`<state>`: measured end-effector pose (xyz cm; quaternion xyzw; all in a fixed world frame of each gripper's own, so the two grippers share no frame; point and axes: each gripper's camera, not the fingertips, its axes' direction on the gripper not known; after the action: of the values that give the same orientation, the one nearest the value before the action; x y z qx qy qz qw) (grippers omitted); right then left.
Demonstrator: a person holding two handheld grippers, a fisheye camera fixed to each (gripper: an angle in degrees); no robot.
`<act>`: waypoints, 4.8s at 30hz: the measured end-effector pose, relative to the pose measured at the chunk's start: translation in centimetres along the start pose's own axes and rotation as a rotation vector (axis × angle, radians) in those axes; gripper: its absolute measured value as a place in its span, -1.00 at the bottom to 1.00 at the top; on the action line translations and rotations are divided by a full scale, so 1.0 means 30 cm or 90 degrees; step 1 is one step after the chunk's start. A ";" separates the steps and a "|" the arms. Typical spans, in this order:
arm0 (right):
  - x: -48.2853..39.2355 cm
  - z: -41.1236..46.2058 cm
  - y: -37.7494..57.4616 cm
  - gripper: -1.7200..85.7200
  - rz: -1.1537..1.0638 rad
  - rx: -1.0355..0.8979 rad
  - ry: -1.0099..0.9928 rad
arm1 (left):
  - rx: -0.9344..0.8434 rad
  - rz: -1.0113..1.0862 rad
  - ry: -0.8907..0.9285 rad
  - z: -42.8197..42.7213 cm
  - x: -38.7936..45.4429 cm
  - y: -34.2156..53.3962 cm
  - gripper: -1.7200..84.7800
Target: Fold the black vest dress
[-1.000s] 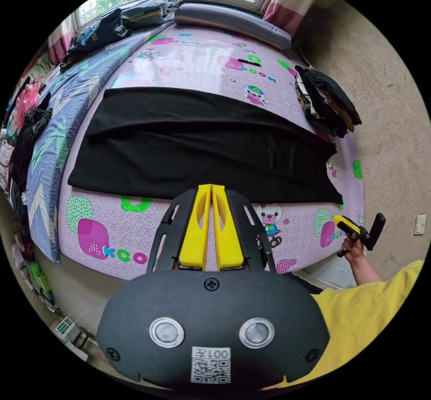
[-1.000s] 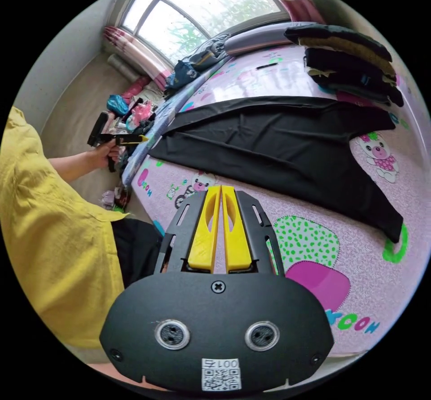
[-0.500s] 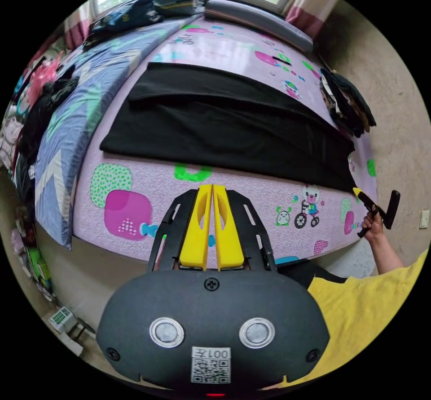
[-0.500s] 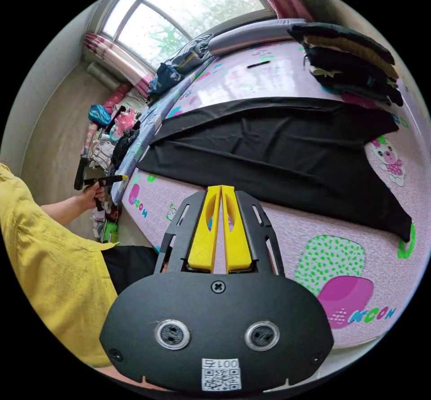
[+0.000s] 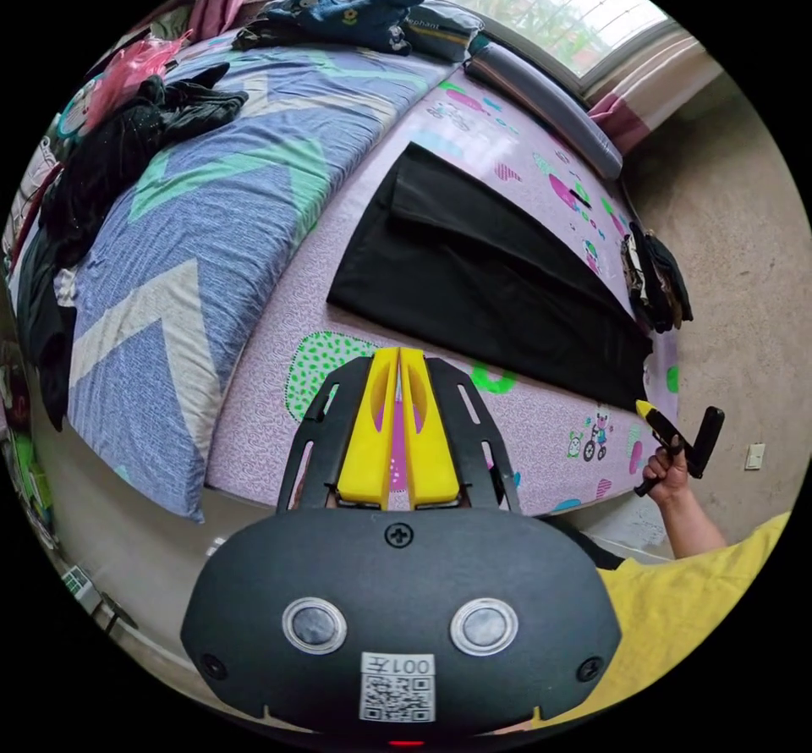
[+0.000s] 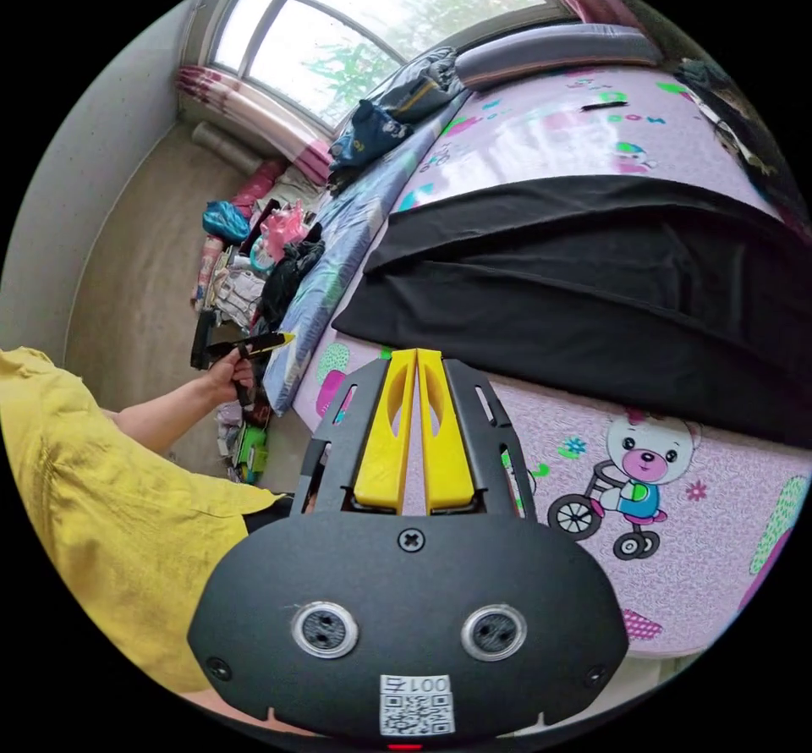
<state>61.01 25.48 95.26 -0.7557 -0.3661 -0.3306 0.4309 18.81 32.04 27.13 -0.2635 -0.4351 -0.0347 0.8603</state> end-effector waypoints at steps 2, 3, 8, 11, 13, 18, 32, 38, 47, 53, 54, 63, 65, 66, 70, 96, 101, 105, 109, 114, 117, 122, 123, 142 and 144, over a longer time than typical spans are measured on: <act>-0.050 0.014 -0.037 -0.95 -0.021 -0.017 0.001 | 0.002 -0.008 -0.002 0.026 -0.048 -0.030 -0.99; -0.078 0.021 -0.061 -0.95 -0.037 -0.032 0.004 | 0.001 -0.011 -0.003 0.035 -0.058 -0.038 -0.99; -0.149 0.060 -0.150 -0.95 -0.107 -0.092 0.019 | -0.014 -0.016 -0.032 0.113 -0.112 -0.122 -0.97; -0.172 0.099 -0.211 -0.95 -0.129 -0.118 0.000 | -0.017 0.009 -0.079 0.140 -0.102 -0.174 -0.96; -0.196 0.128 -0.259 -0.95 -0.153 -0.132 -0.009 | -0.024 0.036 -0.092 0.165 -0.095 -0.211 -0.96; -0.325 0.262 -0.446 -0.95 -0.205 -0.151 -0.026 | -0.056 0.083 -0.111 0.259 -0.119 -0.305 -0.96; -0.649 0.605 -0.756 -0.95 -0.189 -0.203 -0.039 | -0.121 0.159 -0.051 0.525 -0.317 -0.566 -0.94; -0.681 0.639 -0.855 -0.95 -0.160 -0.210 -0.027 | -0.131 0.173 -0.017 0.587 -0.347 -0.598 -0.91; -0.792 0.830 -1.040 -0.95 -0.191 -0.257 -0.057 | -0.133 0.218 -0.049 0.676 -0.339 -0.629 -0.99; -0.834 0.828 -1.154 -0.95 -0.217 -0.261 -0.075 | -0.139 0.191 -0.038 0.727 -0.393 -0.635 -0.99; -0.834 0.824 -1.180 -0.95 -0.217 -0.259 -0.084 | -0.138 0.187 -0.036 0.733 -0.398 -0.637 -0.99; -0.821 0.721 -1.622 -0.90 -0.347 -0.279 -0.206 | -0.056 -0.015 0.103 0.699 -0.556 -0.556 -0.88; -0.809 0.734 -1.725 -0.88 -0.369 -0.327 -0.221 | -0.049 -0.097 0.168 0.713 -0.612 -0.480 -0.87; -0.803 0.747 -1.784 -0.87 -0.389 -0.353 -0.225 | -0.046 -0.117 0.184 0.721 -0.622 -0.460 -0.88; -0.768 0.816 -1.940 -0.88 -0.420 -0.404 -0.238 | 0.007 -0.243 0.349 0.820 -0.665 -0.336 -0.94; -0.818 1.433 -2.596 -0.79 -0.458 -0.599 -0.216 | 0.170 -0.356 0.348 1.133 -0.665 -0.209 -0.85; -0.857 1.503 -2.633 -0.78 -0.460 -0.658 -0.215 | 0.177 -0.350 0.364 1.173 -0.644 -0.239 -0.82; -0.883 1.541 -2.662 -0.79 -0.455 -0.665 -0.221 | 0.183 -0.352 0.377 1.199 -0.637 -0.248 -0.83; -0.898 1.557 -2.686 -0.81 -0.447 -0.661 -0.231 | 0.182 -0.356 0.382 1.218 -0.634 -0.251 -0.84; -0.918 1.562 -2.713 -0.83 -0.436 -0.662 -0.238 | 0.182 -0.359 0.375 1.233 -0.620 -0.258 -0.86; -0.934 1.560 -2.718 -0.87 -0.439 -0.655 -0.228 | 0.180 -0.367 0.369 1.243 -0.614 -0.262 -0.88; -0.975 1.554 -2.706 -0.91 -0.477 -0.644 -0.204 | 0.177 -0.398 0.377 1.272 -0.612 -0.266 -0.95; -0.984 1.553 -2.704 -0.91 -0.481 -0.642 -0.203 | 0.178 -0.397 0.378 1.274 -0.611 -0.267 -0.95; -1.161 1.501 -2.661 -0.94 -0.571 -0.635 -0.113 | 0.195 -0.378 0.387 1.299 -0.580 -0.265 -0.98; -1.181 1.486 -2.661 -0.94 -0.576 -0.636 -0.114 | 0.198 -0.370 0.384 1.296 -0.574 -0.264 -0.98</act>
<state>-15.87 84.57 80.76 -0.6610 -0.4836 -0.5439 -0.1827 -22.53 41.11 36.05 0.0238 -0.2209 -0.2844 0.9326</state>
